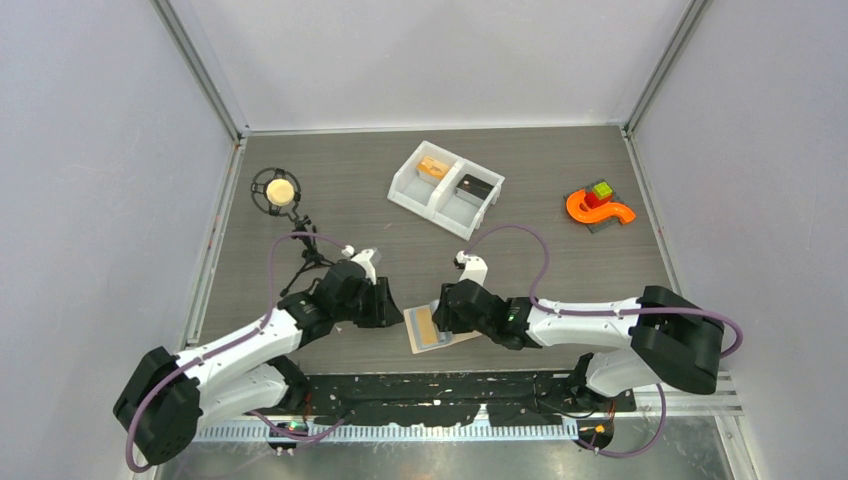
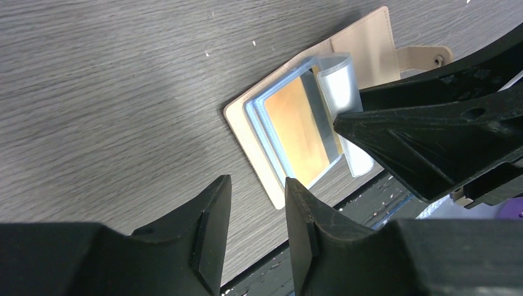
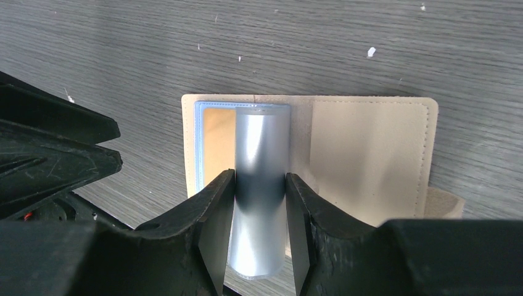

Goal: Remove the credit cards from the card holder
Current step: Remove the credit card from the card holder.

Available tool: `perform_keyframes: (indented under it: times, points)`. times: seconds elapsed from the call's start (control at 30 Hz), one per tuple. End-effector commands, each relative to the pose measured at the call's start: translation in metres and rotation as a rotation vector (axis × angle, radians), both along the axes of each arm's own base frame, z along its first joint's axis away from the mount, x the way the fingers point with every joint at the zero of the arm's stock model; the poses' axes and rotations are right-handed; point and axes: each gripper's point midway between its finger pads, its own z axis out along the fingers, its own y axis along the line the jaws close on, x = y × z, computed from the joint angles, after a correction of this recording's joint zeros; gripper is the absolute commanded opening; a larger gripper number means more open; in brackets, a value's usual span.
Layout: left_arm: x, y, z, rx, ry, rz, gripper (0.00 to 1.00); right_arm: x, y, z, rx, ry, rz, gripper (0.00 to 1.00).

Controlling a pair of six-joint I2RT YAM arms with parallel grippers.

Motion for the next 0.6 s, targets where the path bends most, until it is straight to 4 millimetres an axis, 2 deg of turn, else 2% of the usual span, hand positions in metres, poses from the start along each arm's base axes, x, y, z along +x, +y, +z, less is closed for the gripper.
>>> perform_keyframes:
  times: [0.0,0.17,0.57]
  points:
    - [0.015,-0.022,0.027,-0.084,-0.06,-0.03,0.39,0.007,0.0,0.016,0.071,-0.04,-0.036,0.43]
    - [0.015,-0.026,0.026,-0.088,-0.047,-0.036,0.39,0.01,-0.014,0.018,0.042,-0.067,-0.072,0.43]
    - [0.015,-0.036,0.029,-0.103,-0.038,-0.059,0.39,0.009,-0.057,0.006,-0.081,-0.086,-0.151,0.43]
